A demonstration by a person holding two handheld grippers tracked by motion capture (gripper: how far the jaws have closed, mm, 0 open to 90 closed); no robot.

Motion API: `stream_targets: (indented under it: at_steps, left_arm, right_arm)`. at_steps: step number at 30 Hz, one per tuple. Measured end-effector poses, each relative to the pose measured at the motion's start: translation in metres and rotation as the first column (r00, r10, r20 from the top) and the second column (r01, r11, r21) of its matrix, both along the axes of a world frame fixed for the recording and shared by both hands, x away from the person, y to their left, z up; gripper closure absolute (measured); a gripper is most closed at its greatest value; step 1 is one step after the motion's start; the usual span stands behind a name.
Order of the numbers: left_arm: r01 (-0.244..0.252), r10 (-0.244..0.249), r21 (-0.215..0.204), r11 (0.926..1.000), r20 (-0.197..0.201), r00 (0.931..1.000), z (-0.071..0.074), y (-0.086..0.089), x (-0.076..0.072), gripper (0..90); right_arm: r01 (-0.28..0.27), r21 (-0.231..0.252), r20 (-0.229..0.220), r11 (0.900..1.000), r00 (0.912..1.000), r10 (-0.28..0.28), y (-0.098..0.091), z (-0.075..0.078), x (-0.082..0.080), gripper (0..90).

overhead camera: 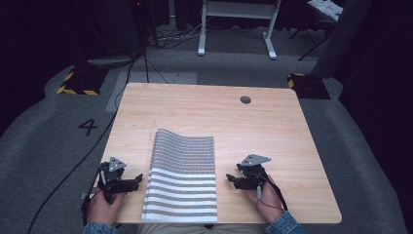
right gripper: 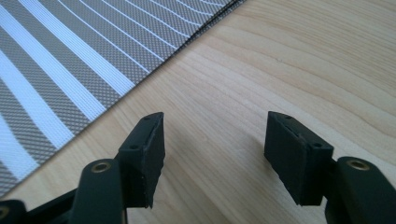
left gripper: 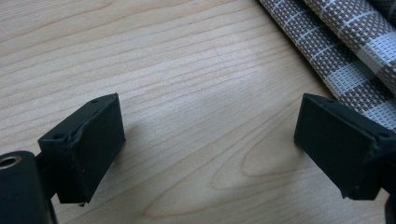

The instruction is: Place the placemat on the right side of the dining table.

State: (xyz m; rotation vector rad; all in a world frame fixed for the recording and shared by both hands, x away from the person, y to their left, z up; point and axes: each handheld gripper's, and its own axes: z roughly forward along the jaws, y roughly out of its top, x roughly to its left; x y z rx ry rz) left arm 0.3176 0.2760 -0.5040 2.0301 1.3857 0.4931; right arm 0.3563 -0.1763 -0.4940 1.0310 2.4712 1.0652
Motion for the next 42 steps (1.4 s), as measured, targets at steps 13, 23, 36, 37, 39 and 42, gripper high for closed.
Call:
stream_targets:
  at_steps: [13, 23, 36, 37, 39, 42]
  left_arm:
    - [0.013, -0.013, 0.002, 0.9999, -0.001, 0.9999, 0.000, 0.001, 0.001, 8.6]
    - [0.009, -0.009, 0.002, 1.0000, 0.000, 1.0000, 0.000, 0.000, 0.003, 8.6]
    - [0.013, -0.013, -0.005, 0.9999, 0.001, 0.9999, 0.000, 0.002, -0.002, 10.1]
    - [0.014, -0.014, -0.002, 0.9999, 0.002, 0.9999, 0.000, 0.003, -0.002, 10.2]
    - [0.013, -0.013, 0.000, 0.9999, 0.005, 0.9999, 0.000, 0.003, -0.002, 10.1]
    - [0.017, -0.017, 0.000, 0.9998, 0.004, 0.9998, 0.000, 0.003, -0.003, 10.2]
  right_arm:
    - [-0.063, -0.002, -0.073, 0.9980, 0.9953, 0.063, 0.018, 0.041, -0.005, 36.1]
    - [-0.084, 0.033, -0.088, 0.9959, 0.9923, 0.087, 0.043, 0.065, -0.002, 35.6]
    - [-0.178, 0.025, -0.053, 0.9837, 0.9824, 0.179, 0.104, 0.086, 0.013, 32.0]
    - [-0.186, 0.012, -0.047, 0.9825, 0.9813, 0.186, 0.108, 0.087, 0.014, 32.0]
    - [-0.204, 0.023, -0.046, 0.9788, 0.9778, 0.204, 0.119, 0.089, 0.015, 32.0]
    - [-0.214, 0.012, -0.057, 0.9768, 0.9751, 0.214, 0.130, 0.091, 0.016, 31.5]
